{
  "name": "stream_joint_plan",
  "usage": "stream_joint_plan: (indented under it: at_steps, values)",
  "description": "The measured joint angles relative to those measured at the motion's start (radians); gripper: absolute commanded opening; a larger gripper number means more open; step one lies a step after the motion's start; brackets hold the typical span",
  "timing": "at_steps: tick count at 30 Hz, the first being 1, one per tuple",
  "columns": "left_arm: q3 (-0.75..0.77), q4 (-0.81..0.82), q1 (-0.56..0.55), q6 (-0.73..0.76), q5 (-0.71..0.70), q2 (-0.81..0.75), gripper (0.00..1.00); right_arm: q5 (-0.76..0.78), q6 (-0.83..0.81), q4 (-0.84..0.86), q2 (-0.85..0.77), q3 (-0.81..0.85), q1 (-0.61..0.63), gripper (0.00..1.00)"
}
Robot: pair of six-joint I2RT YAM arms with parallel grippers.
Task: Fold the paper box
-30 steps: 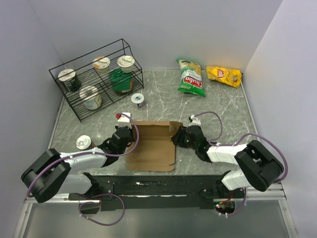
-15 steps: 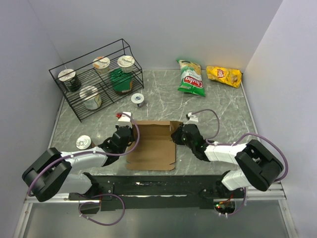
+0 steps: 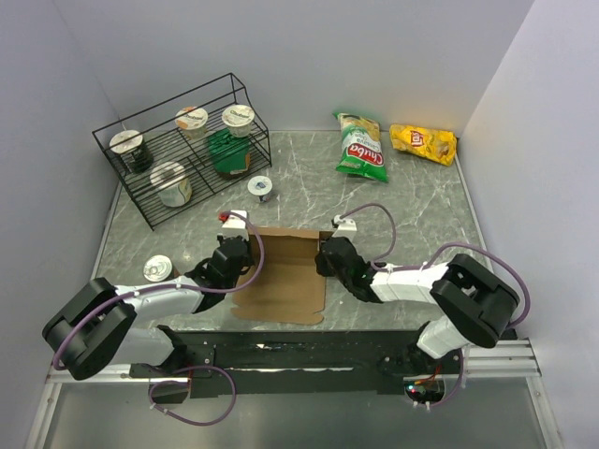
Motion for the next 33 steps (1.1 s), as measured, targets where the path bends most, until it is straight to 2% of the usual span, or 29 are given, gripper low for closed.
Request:
stream_joint_plan:
  at_steps: [3,4,7,10,12,16,20,23,26,33]
  values:
    - [0.007,-0.004,-0.001,0.007,-0.009,0.007,0.02,-0.002,0.006,0.001,-0.002,0.0,0.01,0.4]
    - [0.013,-0.009,-0.001,0.009,-0.01,0.011,0.02,-0.003,0.006,-0.008,-0.009,0.0,0.012,0.52]
    - [0.017,-0.014,0.004,0.01,-0.004,0.012,0.02,-0.008,-0.008,-0.021,-0.068,-0.014,0.015,0.72]
    - [0.017,-0.014,0.018,0.007,0.02,0.01,0.02,-0.034,-0.067,-0.026,-0.237,-0.082,0.018,0.81]
    - [0.017,-0.014,0.027,0.004,0.032,0.01,0.02,-0.067,-0.118,-0.04,-0.379,-0.134,0.019,0.82]
    - [0.018,-0.014,0.035,0.002,0.049,0.01,0.01,-0.126,-0.199,-0.15,-0.634,-0.183,0.019,0.93]
    - [0.021,-0.018,0.038,0.003,0.061,0.01,0.01,-0.132,-0.264,-0.28,-0.784,-0.168,-0.015,0.92]
    - [0.022,-0.018,0.039,0.003,0.072,0.01,0.01,-0.167,-0.314,-0.337,-0.778,-0.124,-0.142,0.91]
    - [0.022,-0.018,0.039,0.003,0.074,0.01,0.01,-0.218,-0.386,-0.346,-0.692,-0.079,-0.24,0.92]
    - [0.022,-0.018,0.04,0.003,0.078,0.01,0.01,-0.367,-0.559,-0.323,-0.45,-0.024,-0.281,0.89]
